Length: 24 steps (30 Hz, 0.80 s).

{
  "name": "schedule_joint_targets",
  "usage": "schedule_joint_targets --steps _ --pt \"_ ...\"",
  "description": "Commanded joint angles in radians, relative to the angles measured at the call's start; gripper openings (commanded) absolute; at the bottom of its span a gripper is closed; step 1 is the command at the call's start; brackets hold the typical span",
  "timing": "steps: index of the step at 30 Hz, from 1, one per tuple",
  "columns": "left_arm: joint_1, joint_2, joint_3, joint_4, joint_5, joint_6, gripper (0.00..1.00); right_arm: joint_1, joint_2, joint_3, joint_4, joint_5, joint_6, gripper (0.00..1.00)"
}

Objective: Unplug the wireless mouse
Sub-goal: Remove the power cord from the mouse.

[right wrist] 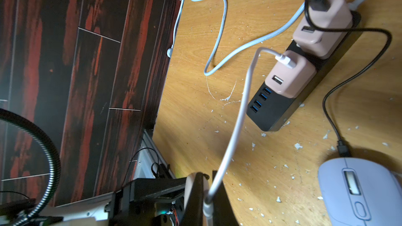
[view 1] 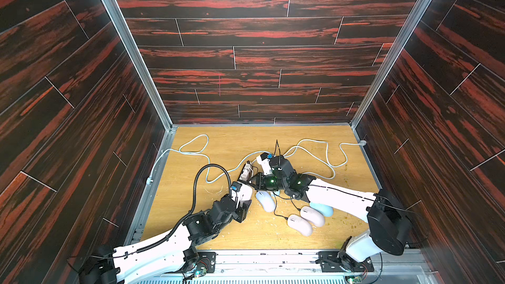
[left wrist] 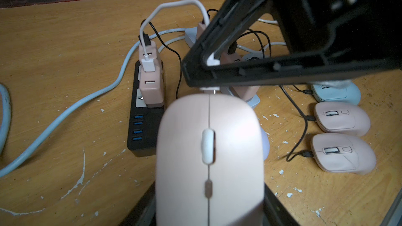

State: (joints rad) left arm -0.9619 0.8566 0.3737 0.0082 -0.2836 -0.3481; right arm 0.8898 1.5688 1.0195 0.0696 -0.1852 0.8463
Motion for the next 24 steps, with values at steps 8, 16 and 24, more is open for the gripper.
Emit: schedule_joint_targets --steps 8,16,24 --pt "-0.01 -0.001 -0.001 -0.201 0.084 -0.008 0.0 -0.124 -0.032 0.045 0.148 0.069 0.068 0.0" --pt "-0.01 -0.013 0.016 -0.252 0.045 -0.038 0.0 -0.133 -0.036 0.041 0.136 0.073 0.052 0.0" --pt "-0.01 0.031 0.126 -0.524 -0.164 -0.327 0.0 -0.116 0.014 0.028 0.133 -0.063 0.005 0.0"
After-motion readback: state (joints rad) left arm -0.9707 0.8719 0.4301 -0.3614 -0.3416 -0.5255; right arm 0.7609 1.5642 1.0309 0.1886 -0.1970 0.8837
